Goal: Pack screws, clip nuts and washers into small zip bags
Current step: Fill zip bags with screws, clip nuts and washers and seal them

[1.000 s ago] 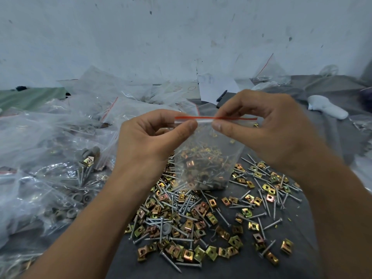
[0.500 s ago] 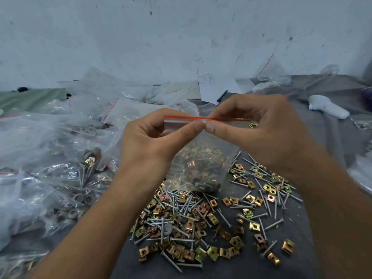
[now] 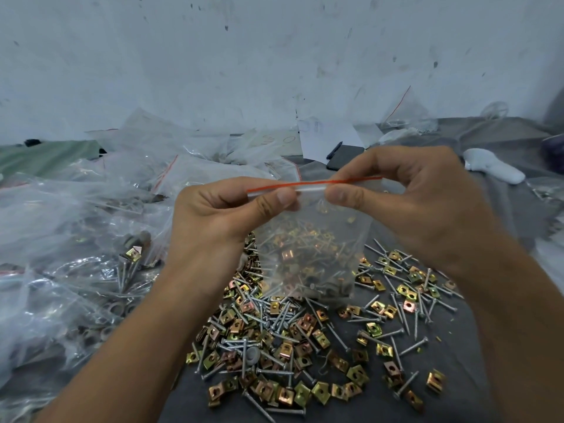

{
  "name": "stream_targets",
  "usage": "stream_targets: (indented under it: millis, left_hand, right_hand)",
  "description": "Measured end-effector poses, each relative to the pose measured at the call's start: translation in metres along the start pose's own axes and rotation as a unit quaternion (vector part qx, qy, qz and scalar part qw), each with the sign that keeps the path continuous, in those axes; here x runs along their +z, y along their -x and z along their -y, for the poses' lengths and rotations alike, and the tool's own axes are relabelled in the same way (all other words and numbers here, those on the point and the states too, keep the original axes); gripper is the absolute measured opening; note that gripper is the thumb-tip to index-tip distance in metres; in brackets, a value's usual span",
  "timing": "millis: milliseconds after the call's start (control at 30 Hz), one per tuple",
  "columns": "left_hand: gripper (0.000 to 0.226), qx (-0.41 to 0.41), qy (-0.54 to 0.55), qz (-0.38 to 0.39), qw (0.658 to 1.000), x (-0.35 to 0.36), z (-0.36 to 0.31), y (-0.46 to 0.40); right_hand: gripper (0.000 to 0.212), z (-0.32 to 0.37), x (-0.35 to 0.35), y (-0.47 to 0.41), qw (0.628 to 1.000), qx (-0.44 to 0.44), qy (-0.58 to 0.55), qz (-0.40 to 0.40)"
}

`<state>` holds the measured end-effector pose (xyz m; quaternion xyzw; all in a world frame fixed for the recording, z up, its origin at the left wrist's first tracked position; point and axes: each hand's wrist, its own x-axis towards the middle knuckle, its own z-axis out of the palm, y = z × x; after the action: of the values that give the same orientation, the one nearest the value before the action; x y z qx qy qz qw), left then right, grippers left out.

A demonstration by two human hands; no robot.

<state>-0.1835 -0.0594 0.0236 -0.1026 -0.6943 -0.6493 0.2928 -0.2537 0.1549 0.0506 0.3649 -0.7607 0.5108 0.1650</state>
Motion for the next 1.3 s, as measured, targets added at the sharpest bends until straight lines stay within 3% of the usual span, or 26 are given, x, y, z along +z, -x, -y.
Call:
stream_targets:
  millis: [333,567,667,800,933,1033,1200,1233,1300]
  left_hand:
    - [0.019,-0.033,-0.015,0.004,0.999,-0.007,0.003,0.0]
    - [0.026,-0.076,0.015,0.028,0.997,-0.01,0.01,-0.004]
    - [0.03,-0.073,0.053,0.037,0.995,-0.009,0.012,-0.003]
    - [0.025,-0.072,0.123,0.032,0.989,0.0,0.014,0.003]
    - [0.05,-0.146,0.075,0.192,0.968,0.01,0.02,0.014]
    - [0.048,-0.241,0.109,0.267,0.927,0.025,0.025,0.019]
    - [0.021,-0.304,0.275,0.202,0.889,0.045,0.025,0.028]
    - [0.014,-0.305,0.288,0.183,0.889,0.048,0.026,0.03]
    - [0.013,-0.315,0.306,0.122,0.89,0.052,0.029,0.031]
  right_hand:
    - [0.012,-0.015,-0.007,-0.001,0.997,0.023,-0.058,-0.044]
    - [0.007,-0.019,-0.014,-0.001,1.0,0.011,-0.007,-0.027]
    - [0.008,-0.016,-0.009,-0.002,0.994,0.032,-0.084,-0.061]
    - [0.003,-0.005,-0.002,-0.001,0.959,0.053,-0.256,-0.11]
    - [0.003,0.004,0.003,-0.005,0.918,0.055,-0.355,-0.169]
    - [0.002,0.006,0.01,-0.009,0.879,0.089,-0.408,-0.23]
    - [0.006,-0.005,0.013,-0.01,0.786,0.187,-0.479,-0.344]
    - [0.003,-0.009,0.013,-0.011,0.777,0.201,-0.478,-0.357]
    - [0.017,-0.017,0.017,-0.011,0.775,0.236,-0.456,-0.366]
